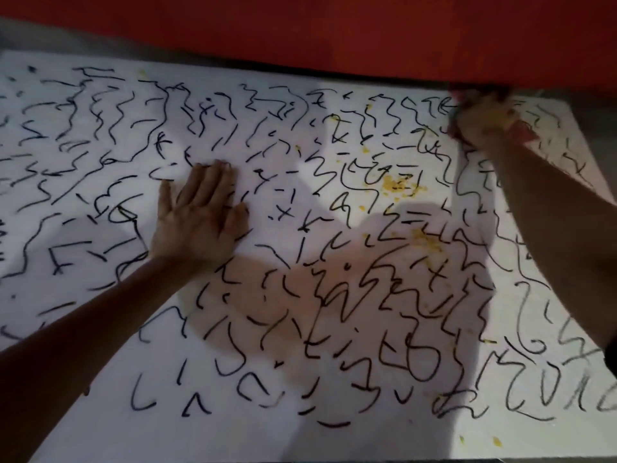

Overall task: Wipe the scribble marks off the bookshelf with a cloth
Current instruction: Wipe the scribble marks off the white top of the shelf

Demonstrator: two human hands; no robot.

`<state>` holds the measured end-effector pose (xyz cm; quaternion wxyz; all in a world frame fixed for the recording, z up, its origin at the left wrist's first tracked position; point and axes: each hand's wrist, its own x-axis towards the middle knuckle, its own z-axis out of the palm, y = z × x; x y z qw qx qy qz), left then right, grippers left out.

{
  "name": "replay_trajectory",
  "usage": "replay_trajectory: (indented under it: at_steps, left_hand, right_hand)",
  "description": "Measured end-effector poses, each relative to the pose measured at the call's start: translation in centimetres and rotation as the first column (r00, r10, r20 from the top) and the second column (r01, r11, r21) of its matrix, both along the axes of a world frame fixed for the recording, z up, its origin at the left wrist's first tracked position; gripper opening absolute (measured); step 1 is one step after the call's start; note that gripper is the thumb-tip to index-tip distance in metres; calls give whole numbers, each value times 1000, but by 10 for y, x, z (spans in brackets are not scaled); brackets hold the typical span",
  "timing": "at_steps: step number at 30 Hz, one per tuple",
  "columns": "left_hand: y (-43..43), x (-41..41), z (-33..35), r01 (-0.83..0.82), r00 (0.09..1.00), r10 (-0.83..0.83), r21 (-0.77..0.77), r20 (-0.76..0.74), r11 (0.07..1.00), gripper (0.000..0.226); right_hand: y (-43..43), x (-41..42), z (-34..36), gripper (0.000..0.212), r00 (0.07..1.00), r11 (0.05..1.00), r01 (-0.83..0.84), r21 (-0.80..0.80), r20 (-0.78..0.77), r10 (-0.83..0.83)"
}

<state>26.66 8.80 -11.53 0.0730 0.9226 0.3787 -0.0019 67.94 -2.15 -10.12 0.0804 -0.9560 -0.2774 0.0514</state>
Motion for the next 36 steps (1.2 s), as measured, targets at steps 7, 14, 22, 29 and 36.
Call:
replay_trajectory:
  at_steps: [7,14,22,29,36]
  left_hand:
    - [3,-1,-3,6,1000,-5,6,-25,1000,85]
    - [-1,-1,0,11,1000,-11,11,14,1000,84]
    - [0,0,-4,-20,1000,20,-19,18,1000,84]
    - [2,-3,-4,-17,999,18,-27,35,999,82]
    - [-1,-2,-1,-22,995,27,-54,96,998,75]
  right_hand:
    - [25,-118,4,47,816,816,-576,52,-26,577]
    - [-25,-165,34,40,629,565,-688,455,-15,777]
    - [76,-77,4,41,990,990,-139,-21,7,139]
    - [96,-168,0,46,672,671,-740,51,2,741]
    - [-37,-211,20,43,344,381,-874,302,-169,924]
